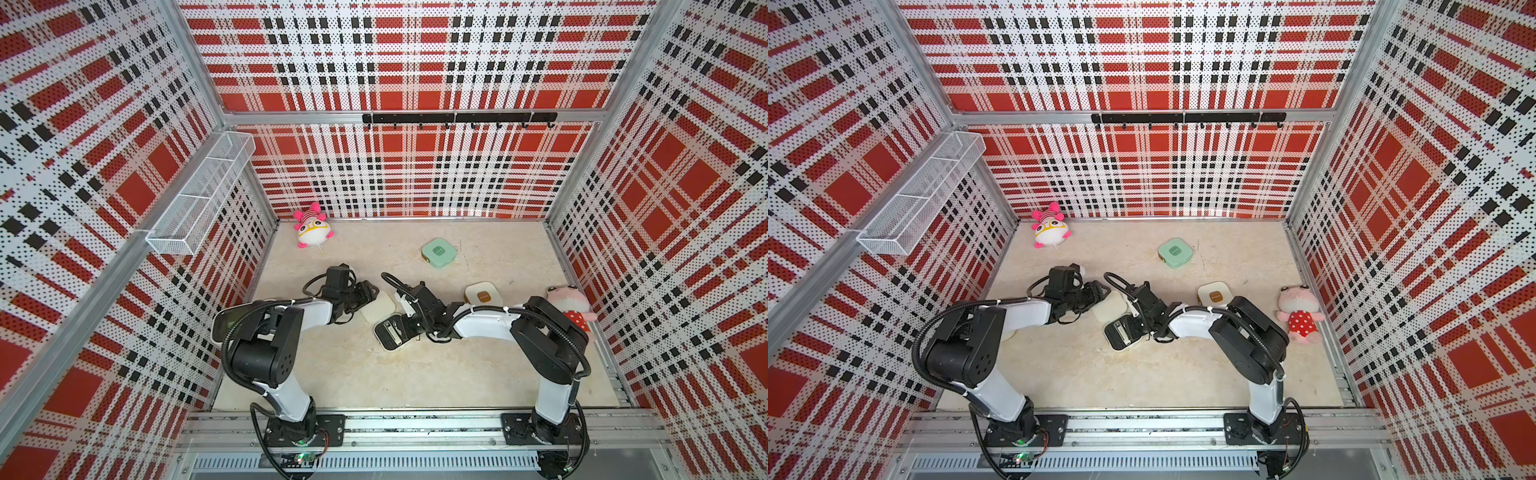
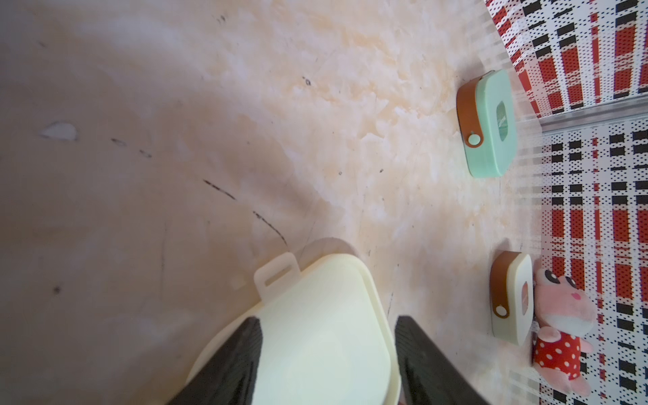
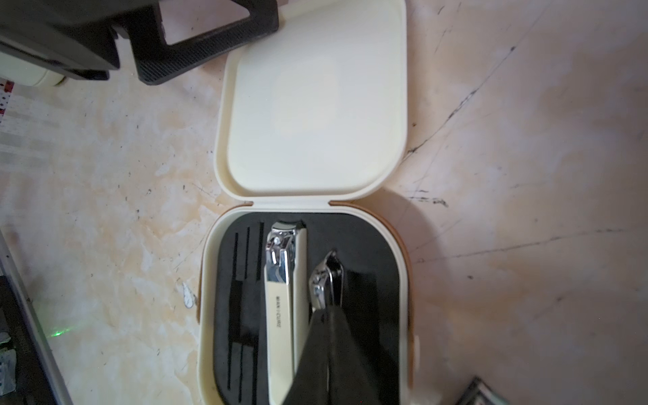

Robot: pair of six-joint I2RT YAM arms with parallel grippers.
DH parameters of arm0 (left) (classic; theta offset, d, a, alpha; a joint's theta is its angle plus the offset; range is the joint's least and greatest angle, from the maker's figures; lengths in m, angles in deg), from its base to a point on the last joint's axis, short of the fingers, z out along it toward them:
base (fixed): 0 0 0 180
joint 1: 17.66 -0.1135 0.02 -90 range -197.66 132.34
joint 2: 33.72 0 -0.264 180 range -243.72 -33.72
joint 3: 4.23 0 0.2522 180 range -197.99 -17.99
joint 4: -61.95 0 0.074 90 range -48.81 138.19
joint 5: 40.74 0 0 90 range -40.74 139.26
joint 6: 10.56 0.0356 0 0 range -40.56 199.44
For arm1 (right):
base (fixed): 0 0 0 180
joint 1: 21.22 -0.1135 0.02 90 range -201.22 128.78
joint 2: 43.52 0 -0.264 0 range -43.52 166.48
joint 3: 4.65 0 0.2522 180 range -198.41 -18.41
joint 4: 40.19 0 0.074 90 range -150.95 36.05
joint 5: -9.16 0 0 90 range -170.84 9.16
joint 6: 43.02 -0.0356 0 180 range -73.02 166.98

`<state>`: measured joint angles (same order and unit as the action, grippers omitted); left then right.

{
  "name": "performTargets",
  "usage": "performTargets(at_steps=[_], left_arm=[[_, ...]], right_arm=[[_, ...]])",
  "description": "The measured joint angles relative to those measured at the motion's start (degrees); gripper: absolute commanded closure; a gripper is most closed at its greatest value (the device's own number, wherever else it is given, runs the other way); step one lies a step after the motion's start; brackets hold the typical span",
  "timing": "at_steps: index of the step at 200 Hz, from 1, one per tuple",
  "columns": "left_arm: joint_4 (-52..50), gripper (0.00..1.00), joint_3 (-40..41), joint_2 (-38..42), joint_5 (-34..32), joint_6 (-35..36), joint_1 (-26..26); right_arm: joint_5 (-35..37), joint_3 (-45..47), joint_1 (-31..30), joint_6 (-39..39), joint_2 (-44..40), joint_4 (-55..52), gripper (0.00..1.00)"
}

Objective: Organize nail clipper sets
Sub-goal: Place the nail clipper in the storage box.

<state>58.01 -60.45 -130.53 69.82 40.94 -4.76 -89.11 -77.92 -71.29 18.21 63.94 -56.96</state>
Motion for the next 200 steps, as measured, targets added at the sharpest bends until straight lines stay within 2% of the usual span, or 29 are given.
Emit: performTargets(at_steps=[133,200], left_arm=[[0.0,0.35,0.0,0.0,0.0,0.0,0.0],[0.0,0.35,0.0,0.0,0.0,0.0,0.3]], right_arm=[[4.5,-2.6,-2.1,-4.2,0.7,-4.4,0.98],[8.5,-7.9,-3.5,-5.4,3.2,-10.1,0.98]])
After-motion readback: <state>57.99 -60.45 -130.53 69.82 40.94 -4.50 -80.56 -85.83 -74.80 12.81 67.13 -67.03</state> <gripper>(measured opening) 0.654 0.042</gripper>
